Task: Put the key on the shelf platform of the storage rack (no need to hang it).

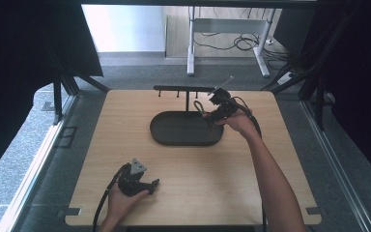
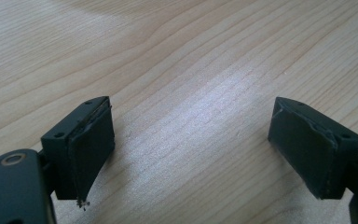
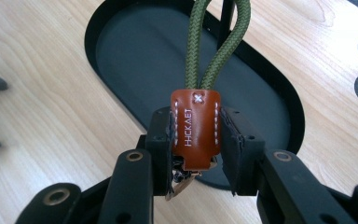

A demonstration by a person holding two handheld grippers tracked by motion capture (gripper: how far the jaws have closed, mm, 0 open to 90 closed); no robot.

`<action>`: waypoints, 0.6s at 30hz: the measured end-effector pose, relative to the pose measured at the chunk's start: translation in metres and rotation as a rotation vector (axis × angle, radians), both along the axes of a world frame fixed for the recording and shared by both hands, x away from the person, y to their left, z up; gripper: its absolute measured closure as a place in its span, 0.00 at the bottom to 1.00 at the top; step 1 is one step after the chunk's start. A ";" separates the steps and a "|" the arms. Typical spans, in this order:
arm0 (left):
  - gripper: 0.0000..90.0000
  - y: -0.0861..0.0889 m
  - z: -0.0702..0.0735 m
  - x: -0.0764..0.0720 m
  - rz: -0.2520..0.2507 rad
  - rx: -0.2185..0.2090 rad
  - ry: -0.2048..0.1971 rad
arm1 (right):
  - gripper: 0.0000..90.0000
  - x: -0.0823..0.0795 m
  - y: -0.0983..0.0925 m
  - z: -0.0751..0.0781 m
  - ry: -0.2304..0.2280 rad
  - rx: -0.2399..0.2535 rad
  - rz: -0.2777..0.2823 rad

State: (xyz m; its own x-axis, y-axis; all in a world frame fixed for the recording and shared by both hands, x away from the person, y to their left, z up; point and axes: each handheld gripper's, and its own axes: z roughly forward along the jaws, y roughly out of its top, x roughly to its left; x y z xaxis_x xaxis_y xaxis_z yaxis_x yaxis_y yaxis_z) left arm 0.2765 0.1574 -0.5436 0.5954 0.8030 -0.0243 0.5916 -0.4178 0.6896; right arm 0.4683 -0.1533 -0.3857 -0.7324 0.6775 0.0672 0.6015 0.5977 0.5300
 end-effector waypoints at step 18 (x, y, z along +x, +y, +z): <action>0.16 0.000 0.000 0.000 -0.001 0.002 0.000 | 0.74 0.016 0.007 -0.009 -0.014 0.001 -0.026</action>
State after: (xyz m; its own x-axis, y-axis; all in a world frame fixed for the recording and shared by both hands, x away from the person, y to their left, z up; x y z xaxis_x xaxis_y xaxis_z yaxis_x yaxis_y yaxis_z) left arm 0.2766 0.1575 -0.5435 0.5962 0.8025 -0.0225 0.5913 -0.4200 0.6884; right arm 0.4841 -0.1463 -0.3946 -0.7155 0.6962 0.0582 0.6094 0.5813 0.5391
